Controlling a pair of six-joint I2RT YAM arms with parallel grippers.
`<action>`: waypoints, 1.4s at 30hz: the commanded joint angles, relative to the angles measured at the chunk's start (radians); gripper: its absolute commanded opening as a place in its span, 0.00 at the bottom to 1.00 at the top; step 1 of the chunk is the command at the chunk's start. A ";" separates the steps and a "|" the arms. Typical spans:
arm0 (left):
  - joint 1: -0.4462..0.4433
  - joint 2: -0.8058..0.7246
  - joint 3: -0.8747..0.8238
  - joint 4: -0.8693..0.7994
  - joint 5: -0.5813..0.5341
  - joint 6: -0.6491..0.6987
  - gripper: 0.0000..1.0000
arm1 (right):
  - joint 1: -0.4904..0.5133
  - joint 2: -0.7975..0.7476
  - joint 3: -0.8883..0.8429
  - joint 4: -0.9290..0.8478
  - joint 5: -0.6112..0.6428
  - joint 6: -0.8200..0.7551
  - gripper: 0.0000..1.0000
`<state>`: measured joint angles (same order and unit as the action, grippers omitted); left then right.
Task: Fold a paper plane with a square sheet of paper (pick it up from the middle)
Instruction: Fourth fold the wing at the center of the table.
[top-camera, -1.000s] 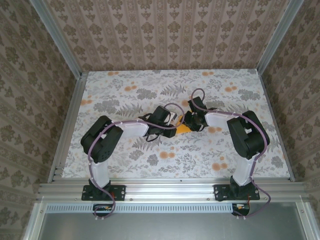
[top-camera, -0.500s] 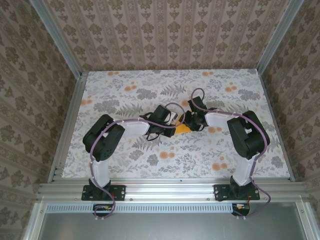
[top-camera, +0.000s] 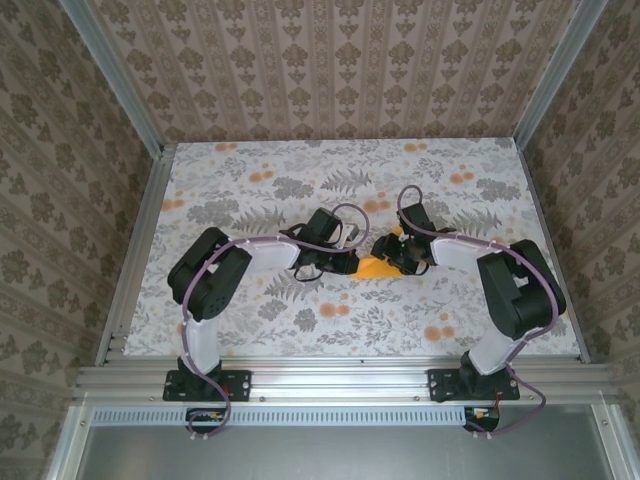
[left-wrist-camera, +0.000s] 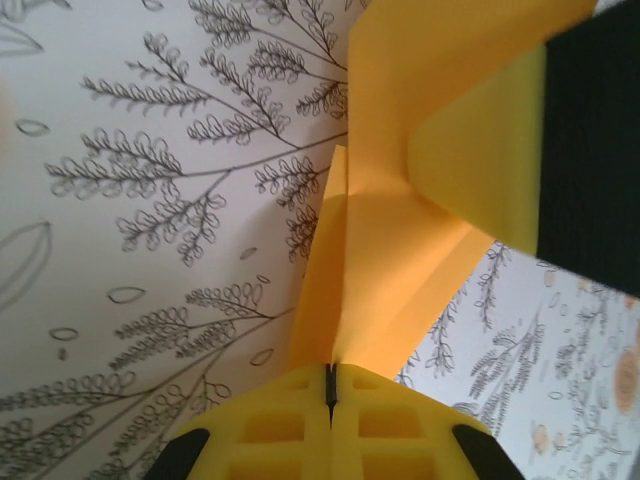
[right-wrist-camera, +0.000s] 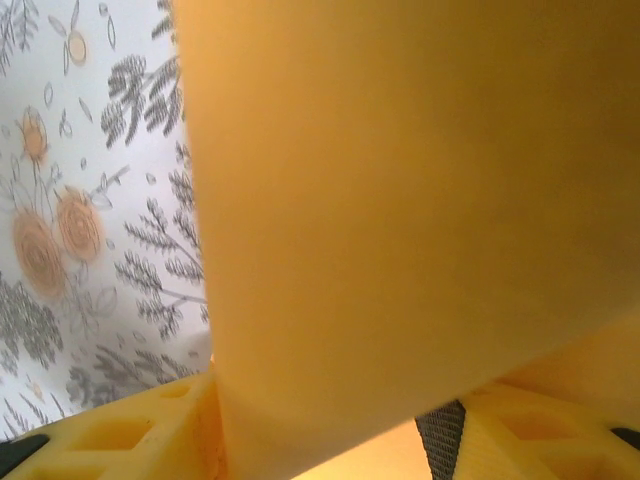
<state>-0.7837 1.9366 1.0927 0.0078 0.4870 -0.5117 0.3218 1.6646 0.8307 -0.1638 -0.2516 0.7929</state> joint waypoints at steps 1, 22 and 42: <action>0.008 0.018 -0.010 0.019 0.053 -0.059 0.00 | -0.004 -0.016 -0.056 -0.075 -0.054 -0.086 0.58; -0.048 0.022 0.016 -0.073 -0.010 0.020 0.00 | -0.017 -0.202 -0.164 0.063 -0.084 0.003 0.71; -0.073 0.070 0.075 -0.075 0.072 -0.023 0.03 | -0.017 -0.109 -0.167 0.119 -0.122 0.003 0.46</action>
<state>-0.8528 1.9846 1.1404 -0.0399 0.5285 -0.5312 0.3111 1.5265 0.6441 -0.0582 -0.3420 0.7990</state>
